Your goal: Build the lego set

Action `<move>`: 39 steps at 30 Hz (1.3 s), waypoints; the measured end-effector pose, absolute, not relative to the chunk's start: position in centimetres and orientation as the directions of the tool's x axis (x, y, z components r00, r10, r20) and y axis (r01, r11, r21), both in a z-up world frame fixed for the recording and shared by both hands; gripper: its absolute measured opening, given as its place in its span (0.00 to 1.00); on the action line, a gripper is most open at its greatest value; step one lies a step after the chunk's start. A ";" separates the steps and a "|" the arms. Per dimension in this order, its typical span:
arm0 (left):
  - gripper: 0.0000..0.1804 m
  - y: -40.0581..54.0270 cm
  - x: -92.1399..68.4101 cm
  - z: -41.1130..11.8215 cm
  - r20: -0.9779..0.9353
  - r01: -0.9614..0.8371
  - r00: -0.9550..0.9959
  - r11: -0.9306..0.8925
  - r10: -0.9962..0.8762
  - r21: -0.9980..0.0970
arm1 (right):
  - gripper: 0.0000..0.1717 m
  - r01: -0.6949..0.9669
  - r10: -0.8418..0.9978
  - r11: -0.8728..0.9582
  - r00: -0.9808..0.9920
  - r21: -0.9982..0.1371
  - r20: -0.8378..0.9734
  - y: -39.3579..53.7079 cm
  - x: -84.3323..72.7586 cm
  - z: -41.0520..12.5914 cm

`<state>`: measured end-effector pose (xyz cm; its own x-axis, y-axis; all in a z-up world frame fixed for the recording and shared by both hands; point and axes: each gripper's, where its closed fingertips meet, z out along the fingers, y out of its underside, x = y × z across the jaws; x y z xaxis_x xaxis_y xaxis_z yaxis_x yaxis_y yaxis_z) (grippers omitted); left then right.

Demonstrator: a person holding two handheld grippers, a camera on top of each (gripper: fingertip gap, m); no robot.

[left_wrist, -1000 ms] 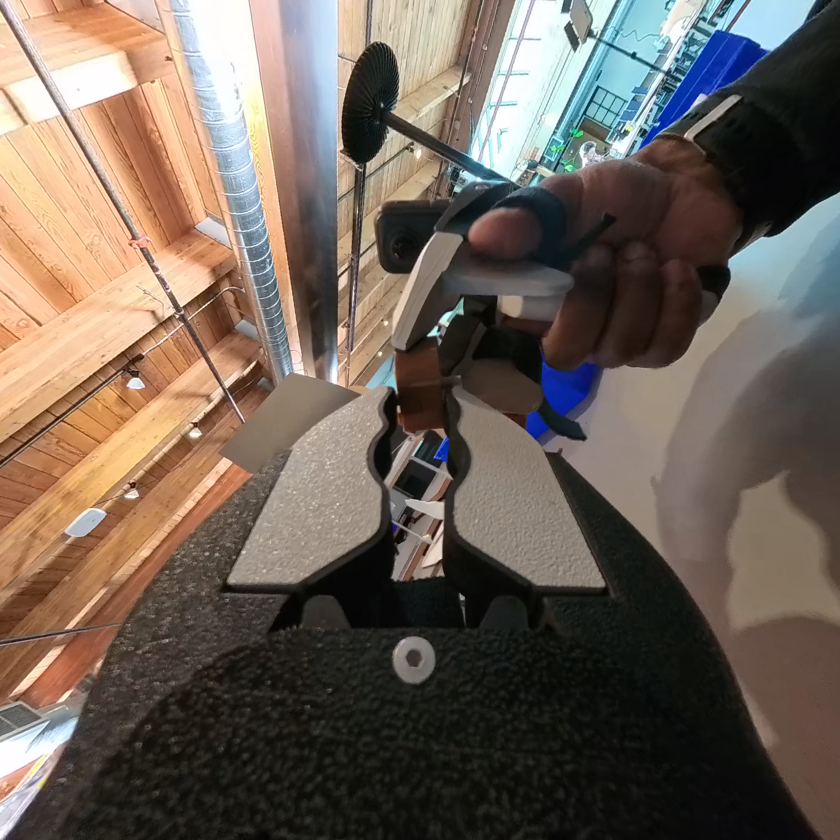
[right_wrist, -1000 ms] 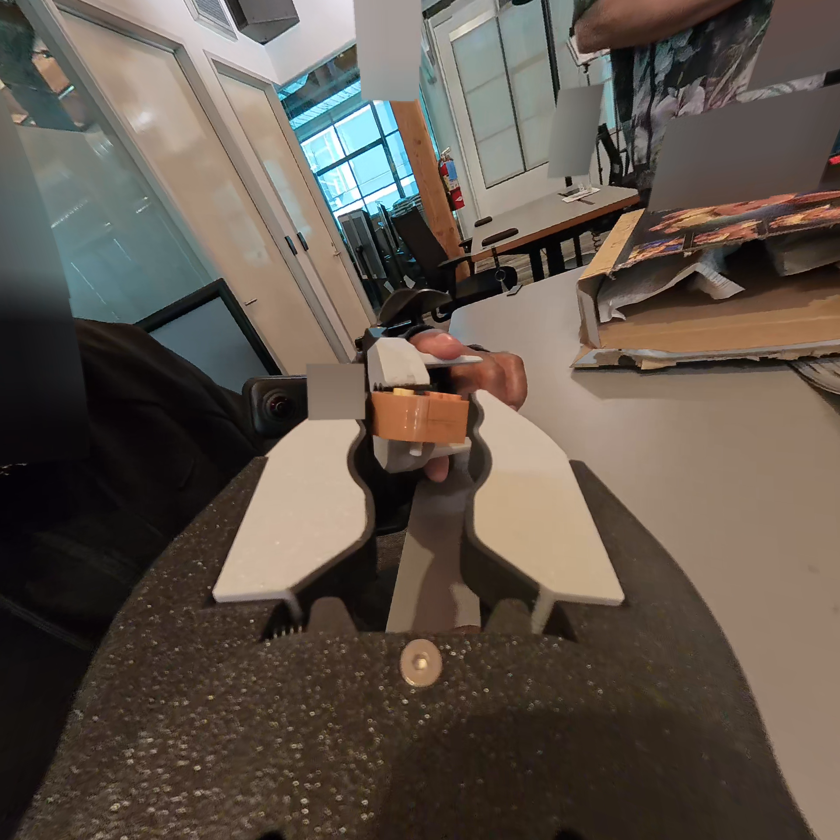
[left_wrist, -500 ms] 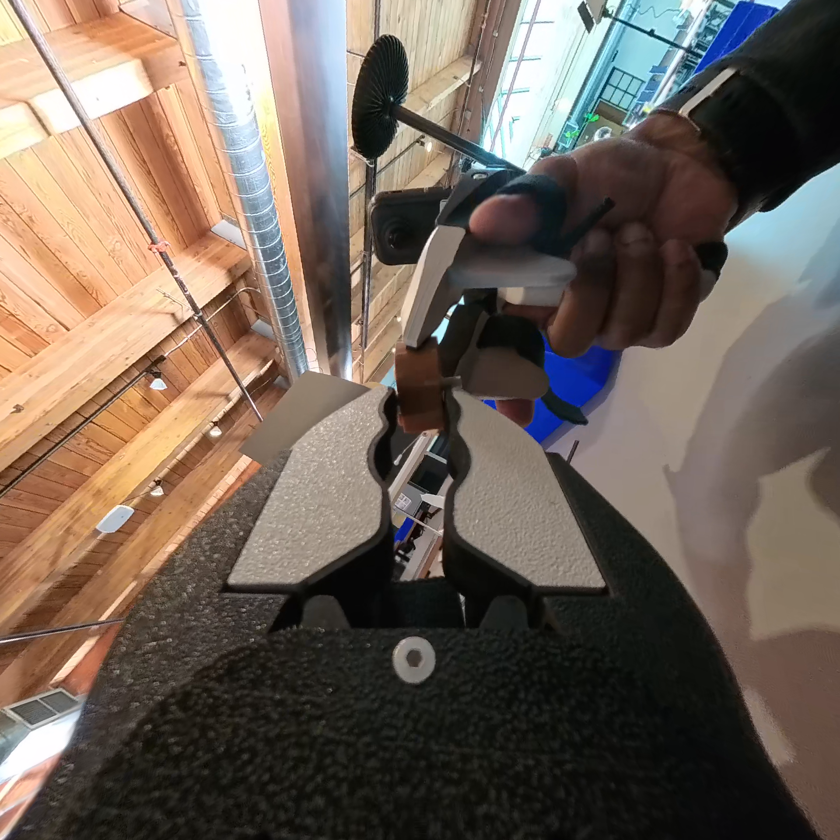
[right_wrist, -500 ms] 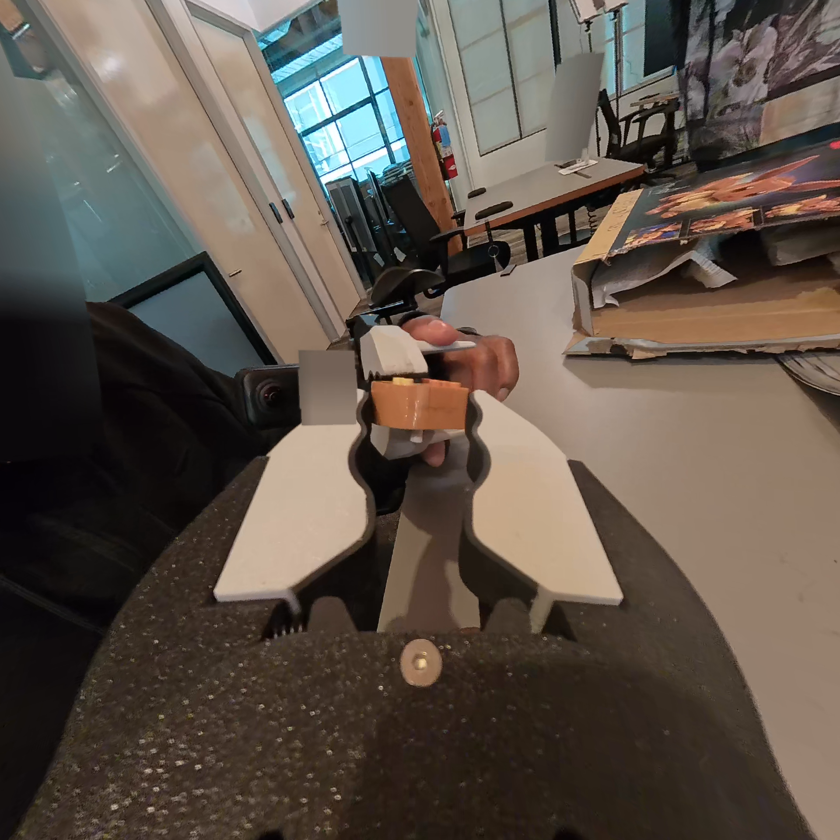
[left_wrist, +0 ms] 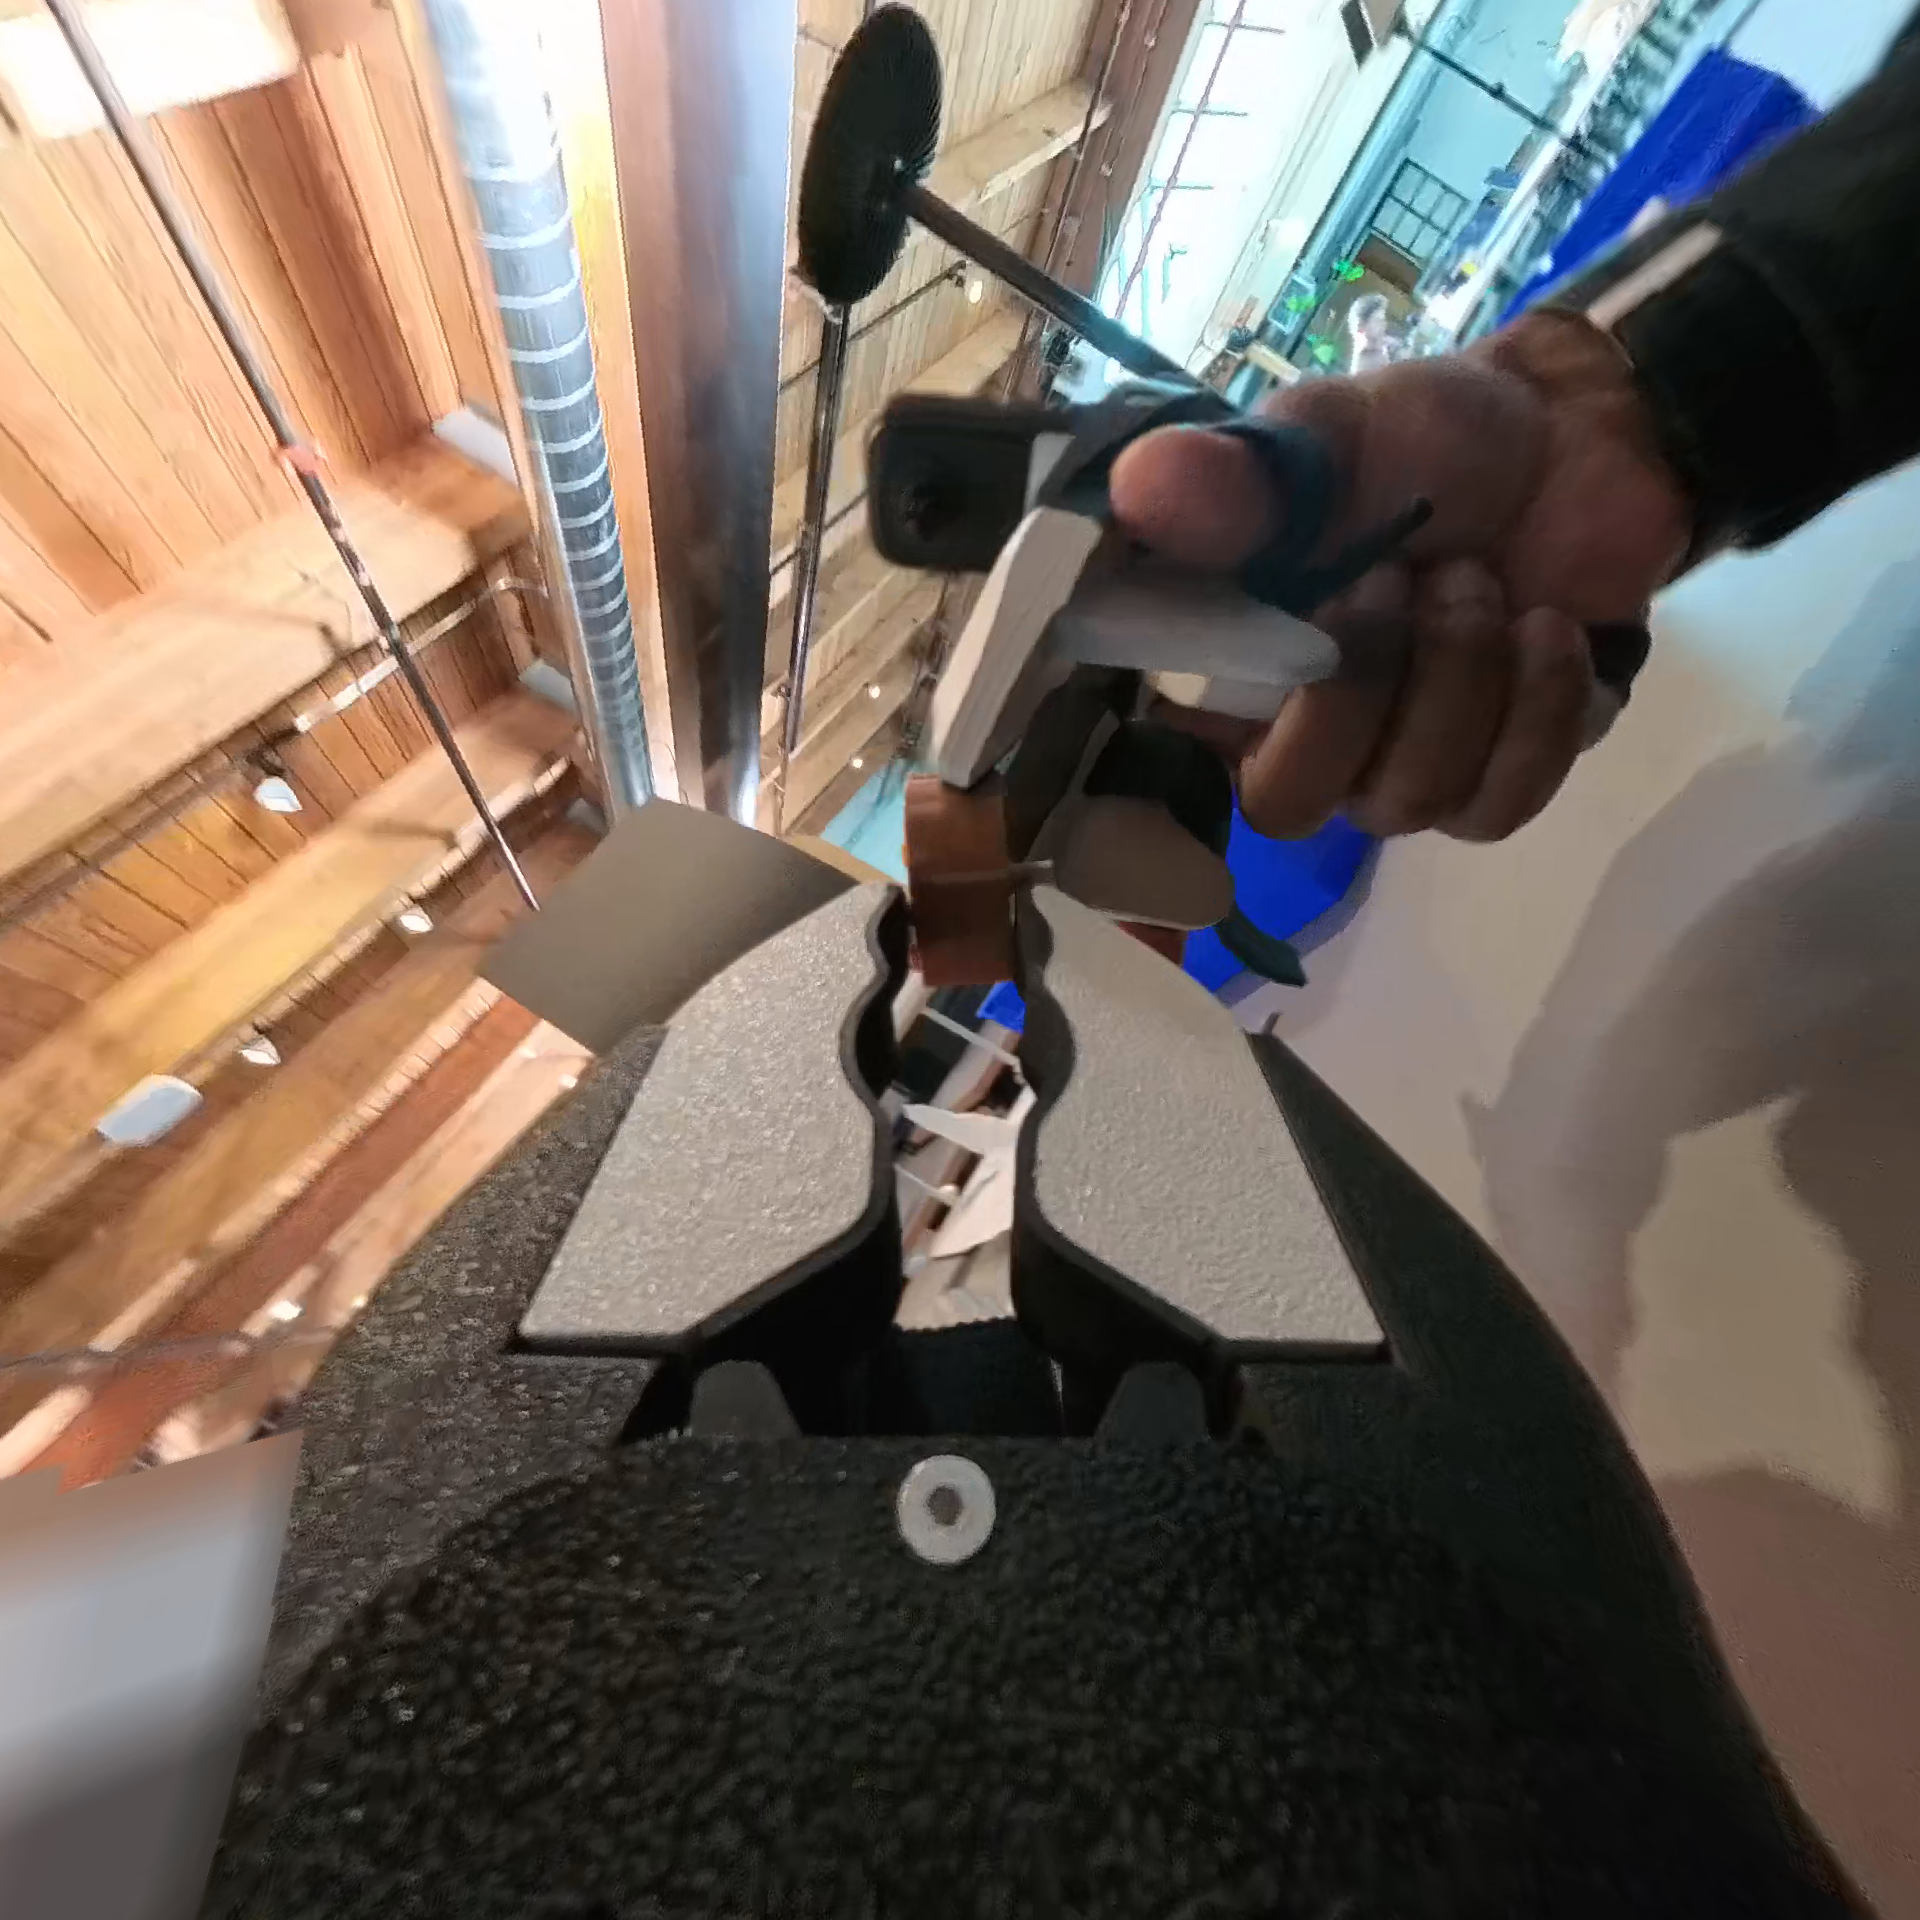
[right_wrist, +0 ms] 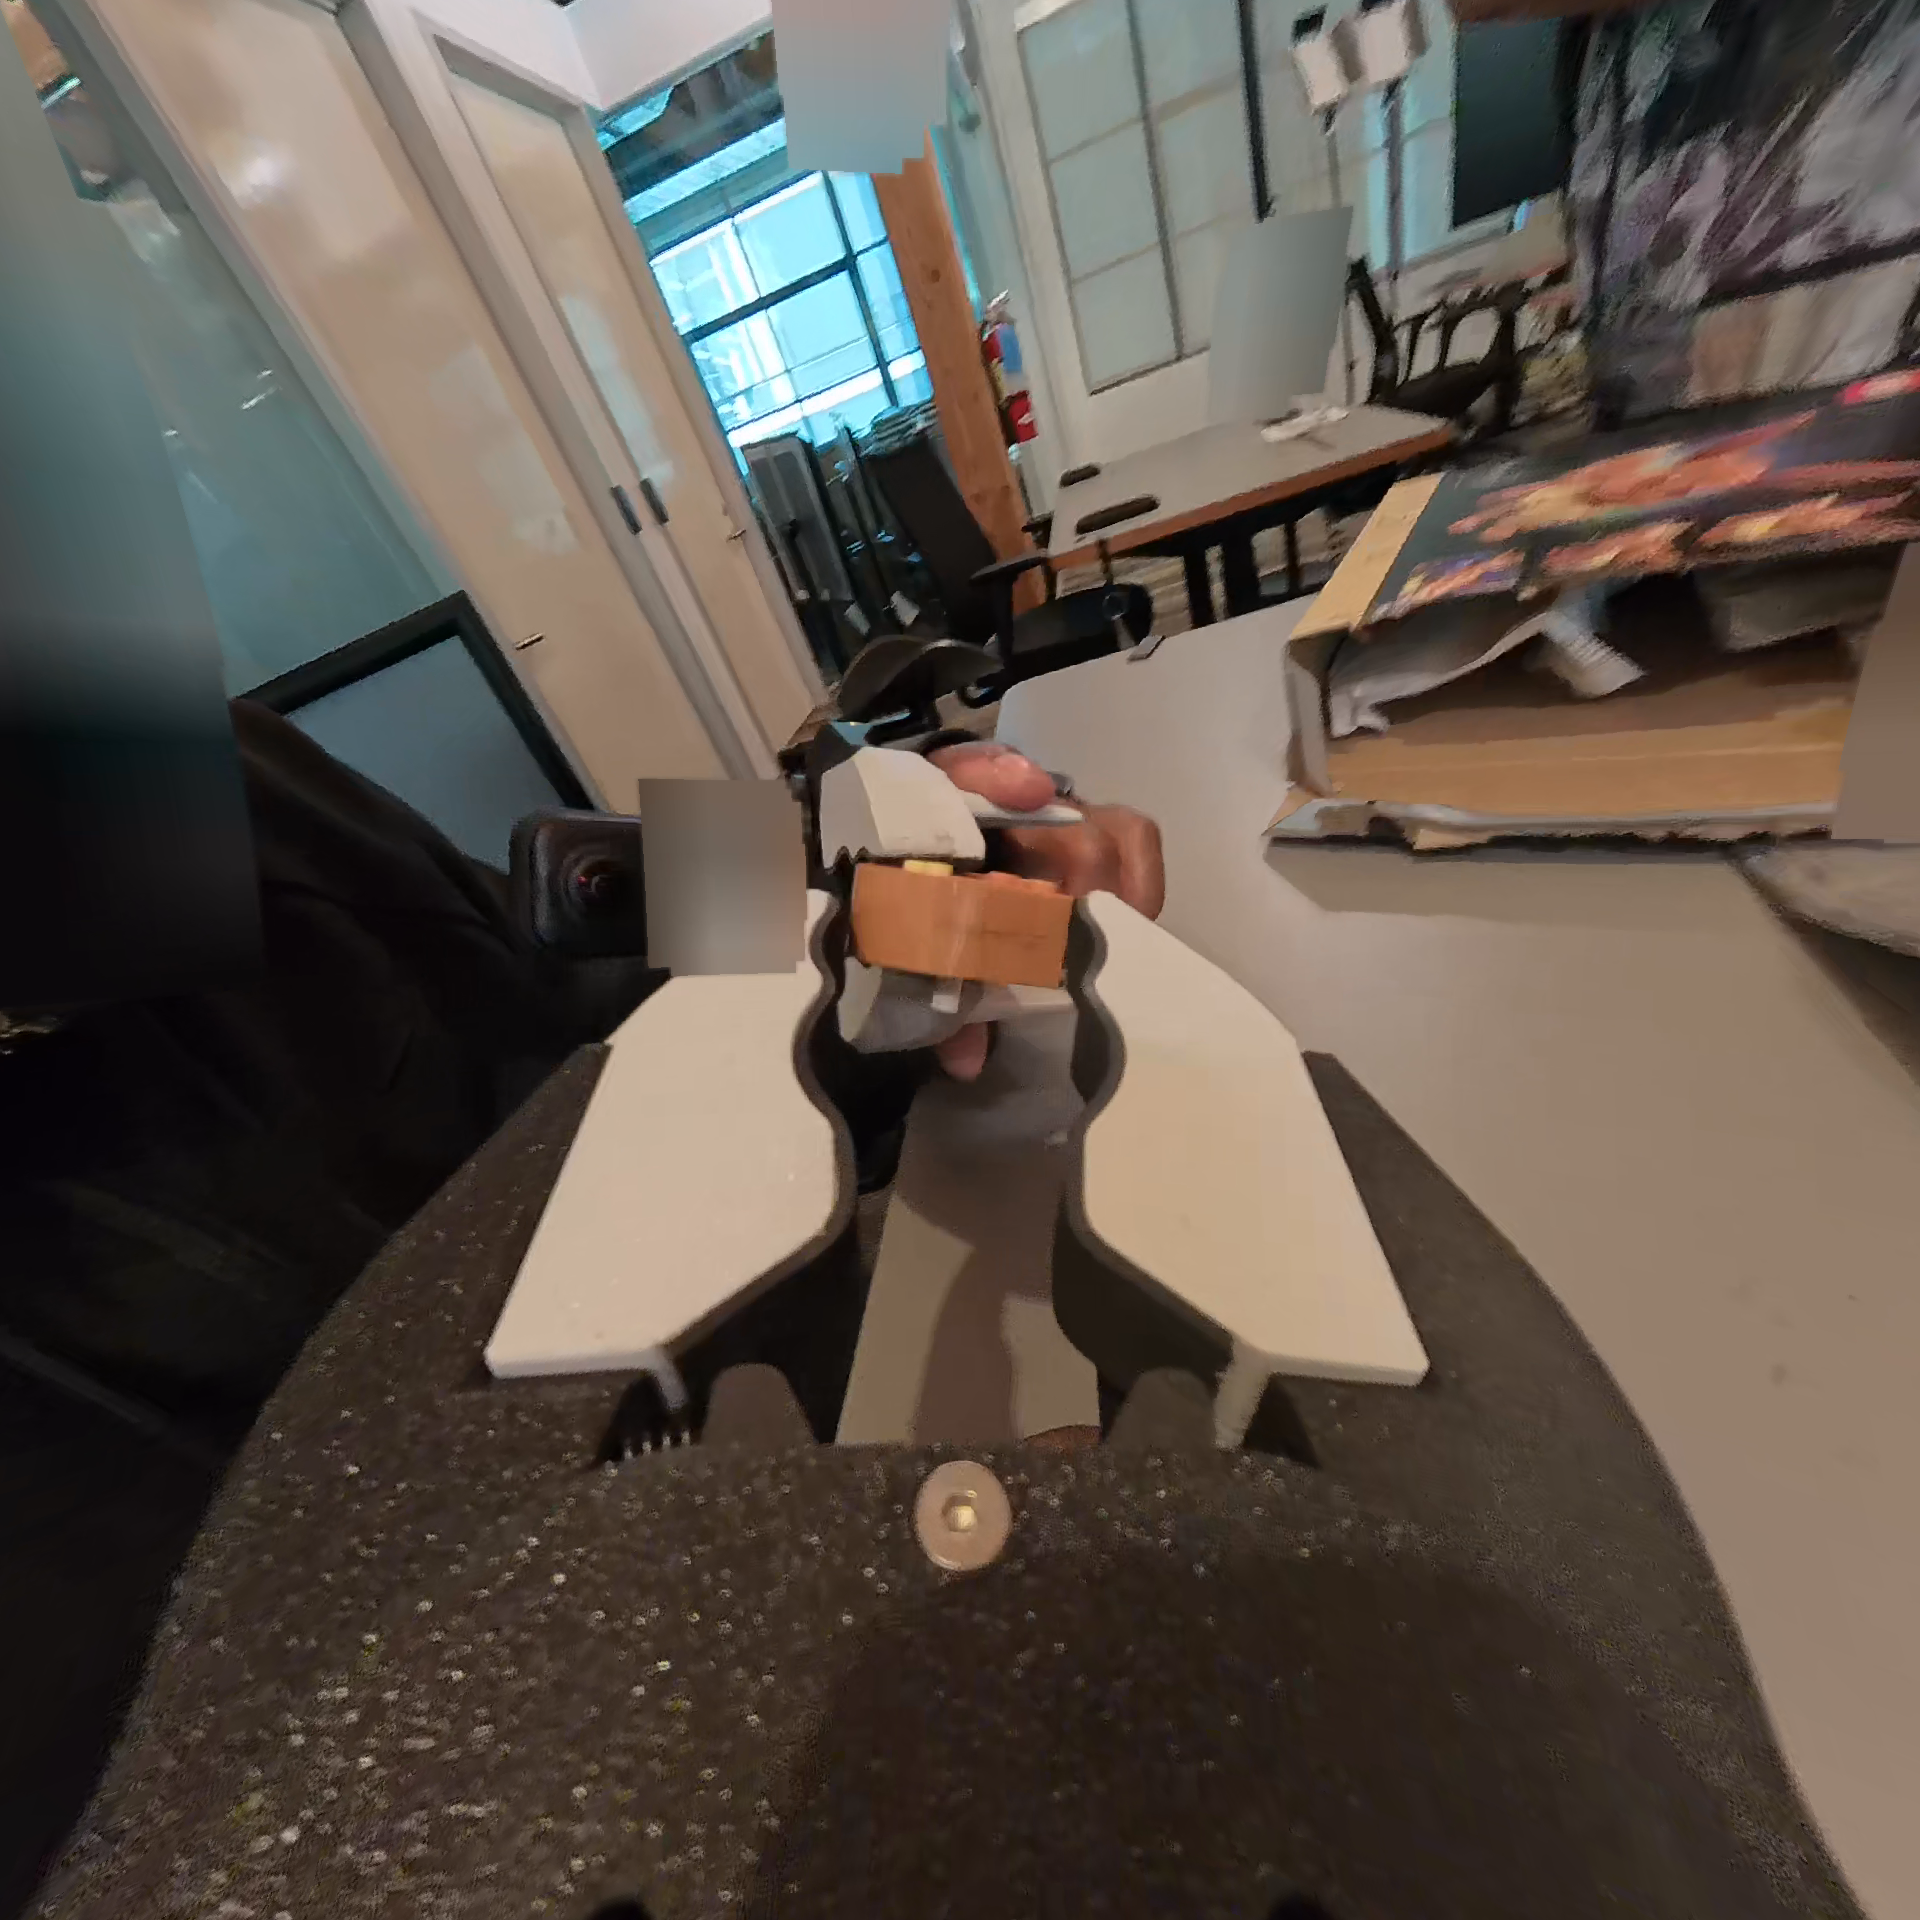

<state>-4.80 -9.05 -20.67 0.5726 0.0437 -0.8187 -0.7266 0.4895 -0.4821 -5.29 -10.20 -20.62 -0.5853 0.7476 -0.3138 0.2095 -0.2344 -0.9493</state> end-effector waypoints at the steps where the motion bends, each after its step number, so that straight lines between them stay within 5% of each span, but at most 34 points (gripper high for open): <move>1: 0.10 -9.0 -5.1 -20.4 -0.785 -0.692 0.619 0.484 0.018 -0.535 | 0.28 0.183 0.767 -0.220 -0.575 -0.958 -0.286 -9.9 -5.2 -20.3; 7: 0.10 -7.6 -7.3 -20.7 -0.394 -0.305 0.866 0.298 -0.308 -0.905 | 0.27 0.143 0.913 0.049 -0.408 -0.989 -0.013 -7.3 -5.5 -19.7; 10: 0.10 -7.8 -7.2 -20.7 -0.154 -0.055 0.864 0.214 -0.479 -0.975 | 0.24 0.233 0.932 0.130 -0.361 -0.964 0.038 -6.7 -6.3 -20.2; 25: 0.10 -8.4 -7.3 -21.7 0.108 0.170 0.762 0.037 -0.639 -0.985 | 0.11 0.254 0.863 0.085 -0.503 -0.964 -0.056 -8.7 -8.0 -20.3; 29: 0.10 -8.1 -7.5 -22.1 0.306 0.310 0.708 -0.109 -0.637 -0.944 | 0.27 0.079 0.829 0.391 -0.462 -0.917 0.314 -8.1 -7.4 -20.3; 33: 0.10 -8.1 -7.3 -22.2 0.489 0.448 0.592 -0.242 -0.641 -0.861 | 0.30 -0.107 0.577 0.761 -0.338 -0.640 0.743 -8.5 -6.8 -21.0; 39: 0.10 -8.6 -6.4 -22.0 0.575 0.517 0.462 -0.322 -0.675 -0.793 | 0.30 -0.132 0.470 0.844 -0.287 -0.520 0.835 -9.2 -7.8 -21.8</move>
